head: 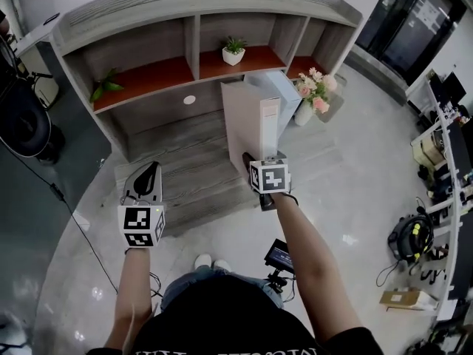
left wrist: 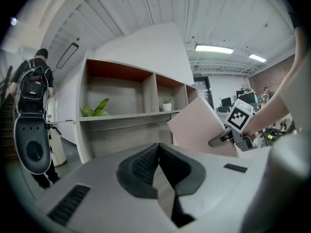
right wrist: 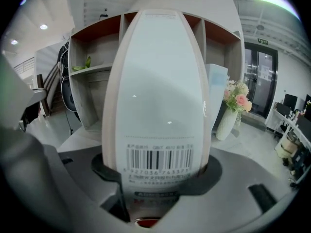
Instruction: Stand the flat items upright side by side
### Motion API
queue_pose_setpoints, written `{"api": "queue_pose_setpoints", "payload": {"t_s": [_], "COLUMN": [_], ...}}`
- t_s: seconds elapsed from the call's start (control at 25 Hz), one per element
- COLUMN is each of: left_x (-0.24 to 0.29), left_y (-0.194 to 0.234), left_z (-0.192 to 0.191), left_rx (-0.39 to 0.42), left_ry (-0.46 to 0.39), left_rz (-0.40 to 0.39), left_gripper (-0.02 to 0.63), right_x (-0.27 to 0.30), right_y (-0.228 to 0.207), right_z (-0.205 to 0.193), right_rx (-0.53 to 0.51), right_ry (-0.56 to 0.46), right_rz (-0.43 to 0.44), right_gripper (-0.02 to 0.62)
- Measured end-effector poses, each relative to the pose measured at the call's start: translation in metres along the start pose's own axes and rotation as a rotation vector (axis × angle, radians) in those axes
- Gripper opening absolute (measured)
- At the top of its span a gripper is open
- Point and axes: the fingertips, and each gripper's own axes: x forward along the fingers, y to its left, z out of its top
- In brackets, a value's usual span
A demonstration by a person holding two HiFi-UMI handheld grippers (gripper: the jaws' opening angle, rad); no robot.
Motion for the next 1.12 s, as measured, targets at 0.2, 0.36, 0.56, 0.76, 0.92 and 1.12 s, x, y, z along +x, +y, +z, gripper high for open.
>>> {"api": "queue_pose_setpoints", "payload": {"t_s": [0.2,0.36,0.56,0.76,0.92,1.12], "left_x": [0.003,-0.001,-0.005,-0.003,0.001,0.018], "left_y": [-0.002,0.000,0.011,0.017,0.008,0.001], "left_z": [-0.004,-0.010,-0.019,-0.026,-0.037,-0.043], "left_rx": [0.007,0.011,0.014,0.008,0.001,-0.017], "left_ry": [0.006,0.016,0.026,0.025,0.044,0.063], "left_rz": [-0.031,-0.046,-0.053,-0.062,-0.081,-0.076], "left_gripper": [0.011,0.011,0.011,0.011,0.011,0.011], "right_x": [-0.001,0.002,0.007,0.011,0.014,0.025], "right_y": [0.001,0.004,0.007,0.009,0.011,0.006], "right_z": [-0.010,-0.035,-0.071,-0.104,-0.115,-0.112], "right_rx": [0.022,0.035,0.037,0.052,0.088,0.115], "right_ry": [0.024,0.084,0.201,0.277,0.238,0.210], "right_rz": [-0.018,-0.020,-0.034,-0.044,-0.052,-0.038], "right_gripper": [0.307,0.310,0.313,0.313,0.313,0.313]}}
